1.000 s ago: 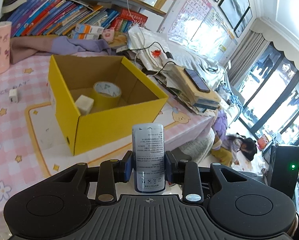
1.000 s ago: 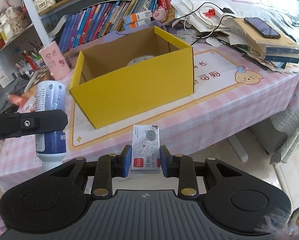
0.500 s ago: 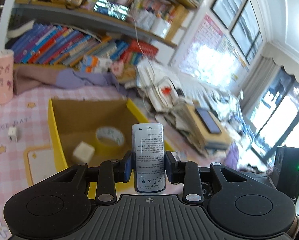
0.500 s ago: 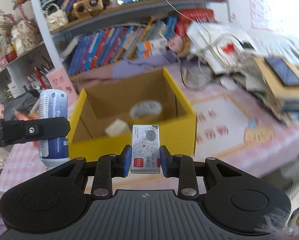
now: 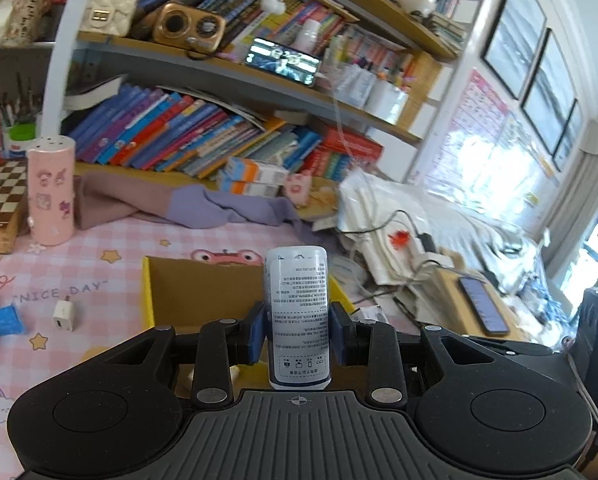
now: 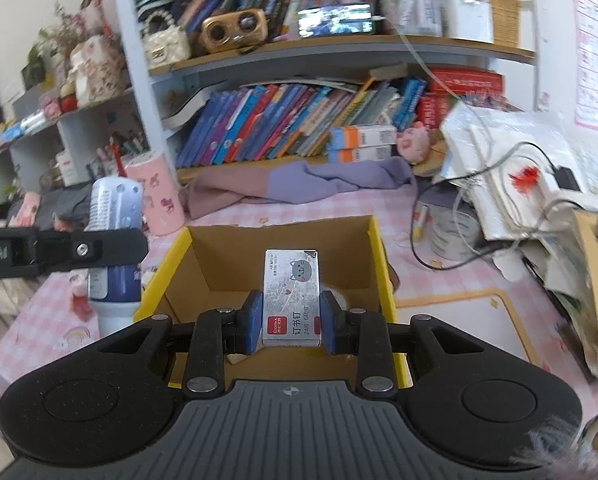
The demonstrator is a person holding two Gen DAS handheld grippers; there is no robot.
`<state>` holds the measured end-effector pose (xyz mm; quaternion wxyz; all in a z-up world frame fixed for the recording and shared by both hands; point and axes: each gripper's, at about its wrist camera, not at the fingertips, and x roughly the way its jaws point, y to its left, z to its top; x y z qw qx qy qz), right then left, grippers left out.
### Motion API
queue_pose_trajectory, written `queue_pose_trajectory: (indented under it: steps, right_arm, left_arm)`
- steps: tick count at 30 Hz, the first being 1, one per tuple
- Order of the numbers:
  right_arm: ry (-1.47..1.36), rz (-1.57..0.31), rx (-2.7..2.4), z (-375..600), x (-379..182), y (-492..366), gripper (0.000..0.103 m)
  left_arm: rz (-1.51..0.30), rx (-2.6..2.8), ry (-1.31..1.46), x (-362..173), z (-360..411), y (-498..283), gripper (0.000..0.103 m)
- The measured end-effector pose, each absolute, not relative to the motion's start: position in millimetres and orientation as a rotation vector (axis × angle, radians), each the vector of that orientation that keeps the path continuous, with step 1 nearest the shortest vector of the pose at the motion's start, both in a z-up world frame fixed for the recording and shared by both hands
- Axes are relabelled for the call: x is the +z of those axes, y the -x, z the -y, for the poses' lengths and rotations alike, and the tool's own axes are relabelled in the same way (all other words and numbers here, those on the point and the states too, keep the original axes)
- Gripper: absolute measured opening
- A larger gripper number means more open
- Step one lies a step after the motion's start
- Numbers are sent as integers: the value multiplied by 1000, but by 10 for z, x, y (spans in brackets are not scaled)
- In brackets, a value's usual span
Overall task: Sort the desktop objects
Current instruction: 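Lower the card box into the yellow box while the left tool lowers the tube inside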
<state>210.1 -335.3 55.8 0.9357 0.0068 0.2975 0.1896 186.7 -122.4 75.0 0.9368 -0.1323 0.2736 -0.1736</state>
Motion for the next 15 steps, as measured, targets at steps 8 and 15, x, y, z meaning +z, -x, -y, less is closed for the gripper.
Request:
queue_pose_trajectory:
  steps: [8,15]
  right_arm:
    - [92,-661,452,3239,288,-2509,28]
    - [195,-763,534,3138,-10,-2694,27]
  left_arm:
    - [-607,-264,211,449,1374,-2079,32]
    - [-641,-234,127,298,1496,-2186,32]
